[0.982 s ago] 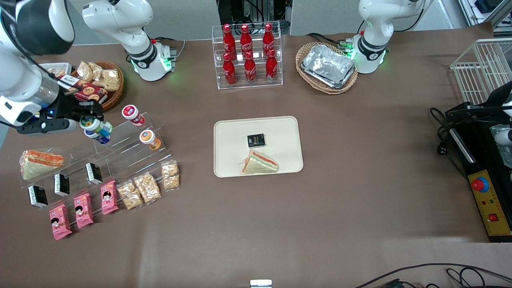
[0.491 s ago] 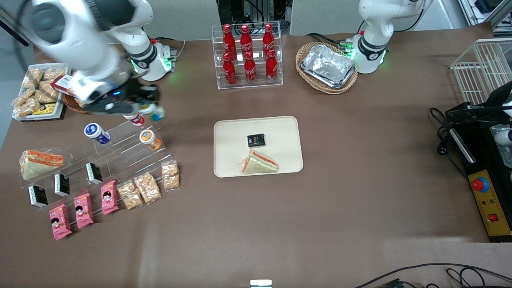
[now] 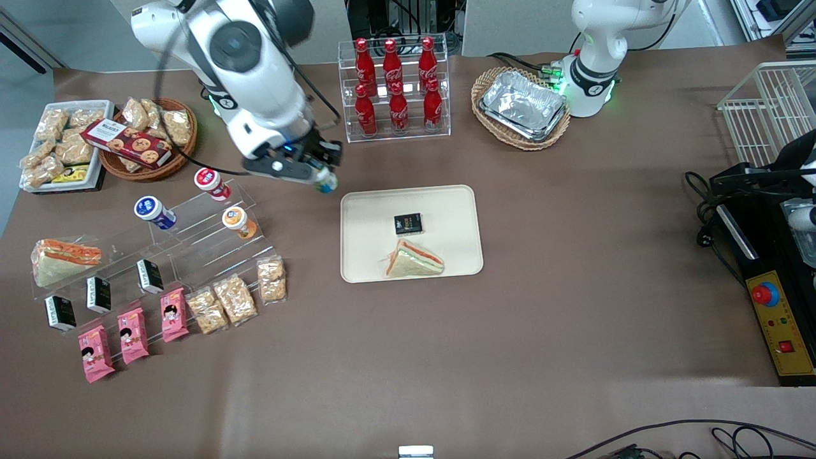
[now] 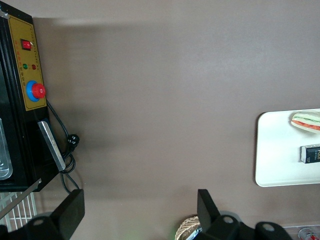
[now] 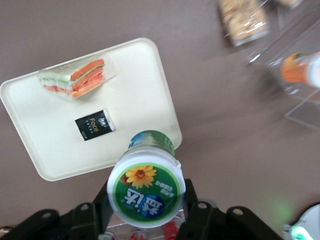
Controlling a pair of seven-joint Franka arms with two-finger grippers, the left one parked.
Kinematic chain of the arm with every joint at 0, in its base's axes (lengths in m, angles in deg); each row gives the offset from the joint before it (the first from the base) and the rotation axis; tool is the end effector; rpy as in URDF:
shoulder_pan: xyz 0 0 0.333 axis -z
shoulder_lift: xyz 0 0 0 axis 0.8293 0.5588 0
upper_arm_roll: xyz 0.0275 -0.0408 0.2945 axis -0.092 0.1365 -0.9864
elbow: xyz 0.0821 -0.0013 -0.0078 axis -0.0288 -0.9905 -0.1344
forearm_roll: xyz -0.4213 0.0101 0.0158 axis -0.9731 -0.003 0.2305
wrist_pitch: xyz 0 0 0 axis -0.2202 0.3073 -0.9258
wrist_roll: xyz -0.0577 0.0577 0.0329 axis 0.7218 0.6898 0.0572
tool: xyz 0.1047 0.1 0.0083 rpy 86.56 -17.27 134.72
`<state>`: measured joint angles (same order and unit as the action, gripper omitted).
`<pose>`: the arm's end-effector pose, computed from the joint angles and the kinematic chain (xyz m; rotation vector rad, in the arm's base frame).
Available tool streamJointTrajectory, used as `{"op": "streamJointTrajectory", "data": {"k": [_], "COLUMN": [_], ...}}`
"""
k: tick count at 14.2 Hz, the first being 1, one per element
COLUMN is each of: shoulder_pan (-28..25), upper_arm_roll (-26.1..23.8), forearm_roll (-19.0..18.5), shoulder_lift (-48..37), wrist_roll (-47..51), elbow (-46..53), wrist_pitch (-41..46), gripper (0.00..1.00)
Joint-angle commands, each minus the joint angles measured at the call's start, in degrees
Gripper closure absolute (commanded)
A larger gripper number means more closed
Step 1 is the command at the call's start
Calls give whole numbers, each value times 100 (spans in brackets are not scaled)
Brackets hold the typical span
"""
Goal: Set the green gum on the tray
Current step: 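Carry the green gum tub over the cream tray and lower it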
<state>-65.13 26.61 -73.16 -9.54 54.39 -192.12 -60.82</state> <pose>0.4535 0.3615 0.4191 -3.0645 0.3942 0.1771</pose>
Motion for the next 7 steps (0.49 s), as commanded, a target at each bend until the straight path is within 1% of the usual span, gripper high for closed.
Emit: {"op": "streamJointTrajectory", "data": {"k": [1, 3, 5, 7], "shoulder_pan": [-407, -592, -619, -663], "upper_arm_roll": [-35, -35, -26, -26], "forearm_roll": [-409, -700, -780, -781], "shoulder_lift": [682, 1025, 1245, 1316], "wrist_roll": [739, 1022, 1119, 1119], "elbow": [-427, -725, -1050, -1498], "wrist_pitch": [-1117, -1777, -2314, -2902], "gripper": [73, 73, 73, 73]}}
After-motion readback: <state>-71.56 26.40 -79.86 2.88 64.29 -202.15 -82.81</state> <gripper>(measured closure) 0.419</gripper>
